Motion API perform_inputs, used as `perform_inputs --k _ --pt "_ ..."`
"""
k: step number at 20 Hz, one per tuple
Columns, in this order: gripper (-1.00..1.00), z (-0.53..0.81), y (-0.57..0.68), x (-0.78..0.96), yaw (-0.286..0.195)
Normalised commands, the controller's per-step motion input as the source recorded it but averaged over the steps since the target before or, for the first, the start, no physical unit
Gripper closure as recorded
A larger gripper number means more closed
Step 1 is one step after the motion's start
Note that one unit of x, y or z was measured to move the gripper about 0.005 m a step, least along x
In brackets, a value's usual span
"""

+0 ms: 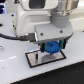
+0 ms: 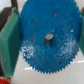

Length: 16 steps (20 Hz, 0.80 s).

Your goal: Insert the blue gear onto the right peg, followed by the red gear

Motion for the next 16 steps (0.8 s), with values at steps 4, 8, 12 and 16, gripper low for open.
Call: perform_inputs --k 4,8,12,16 --pt "1.00 -0.25 0.01 0.22 0.000" --pt "1.00 0.01 0.04 0.27 0.000" --pt "1.00 -0.02 0.02 0.23 0.000" --pt "1.00 0.45 0.08 0.06 0.000"
